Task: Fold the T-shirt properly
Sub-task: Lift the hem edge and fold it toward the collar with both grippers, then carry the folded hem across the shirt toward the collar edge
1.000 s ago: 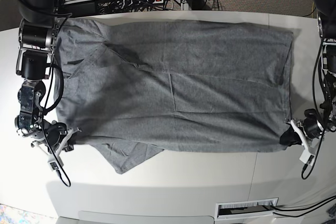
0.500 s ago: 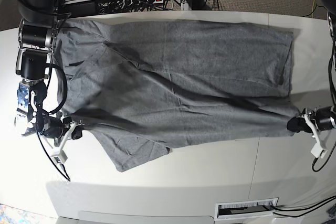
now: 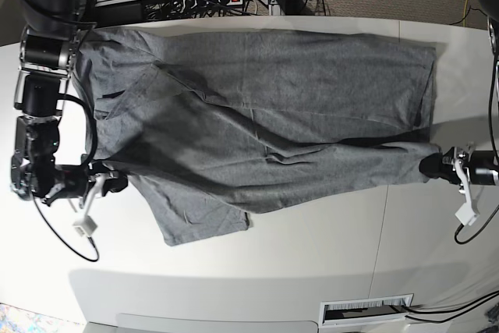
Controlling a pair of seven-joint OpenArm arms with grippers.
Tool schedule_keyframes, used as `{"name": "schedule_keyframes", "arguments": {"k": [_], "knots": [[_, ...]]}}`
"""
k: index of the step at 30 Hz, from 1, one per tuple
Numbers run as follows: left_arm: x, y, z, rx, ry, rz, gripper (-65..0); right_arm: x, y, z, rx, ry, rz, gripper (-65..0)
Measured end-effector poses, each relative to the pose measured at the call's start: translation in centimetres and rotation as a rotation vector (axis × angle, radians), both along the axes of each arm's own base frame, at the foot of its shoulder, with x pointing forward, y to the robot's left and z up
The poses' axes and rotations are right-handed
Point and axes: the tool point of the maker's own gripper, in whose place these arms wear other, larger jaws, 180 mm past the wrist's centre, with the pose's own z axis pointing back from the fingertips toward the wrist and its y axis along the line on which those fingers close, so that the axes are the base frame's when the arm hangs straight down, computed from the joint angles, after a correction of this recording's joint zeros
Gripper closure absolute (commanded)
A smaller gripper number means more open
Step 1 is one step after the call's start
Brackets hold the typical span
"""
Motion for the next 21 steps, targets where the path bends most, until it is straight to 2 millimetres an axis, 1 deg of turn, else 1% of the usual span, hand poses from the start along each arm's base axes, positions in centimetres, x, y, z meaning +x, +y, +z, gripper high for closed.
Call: {"name": "schedule_keyframes", "arguments": {"k": [3,6,9,11,13,15,18,21], "knots": [[-0.1,0.4,0.1,0.008,0.001,0.002,0.0,-0.3,-0.8,1.5,-0.021,-0.027,0.019,0.0],[-0.3,1.4,0.4,0.029,0.004,0.010,0.0,-0.5,-0.6,3.1,-0.043,-0.093,0.057,0.0],[-0.7,2.1,0.5,0.048,0.016,0.008,0.0,-1.7,-0.7,3.6,-0.105,-0.121,0.102,0.0],[-1.0,2.4,0.5,0.048,0.026,0.006,0.0,-2.7,-0.9,3.0,-0.146,-0.112,0.125,0.0],[-1.4,2.5,0.6,0.025,0.027,0.015,0.0,-3.9,-1.1,2.0,-0.182,-0.087,0.142,0.0],[-2.6,2.9,-0.3,0.035,0.064,0.014,0.0,-4.9,-0.9,1.0,-0.197,-0.065,0.156,0.0],[-4.9,3.5,-2.1,0.043,0.130,0.017,0.0,-5.9,-0.6,0.2,-0.213,-0.051,0.176,0.0],[-6.4,3.6,-3.2,0.038,0.168,0.022,0.0,-6.7,-0.5,-0.4,-0.227,-0.039,0.188,0.0]]}}
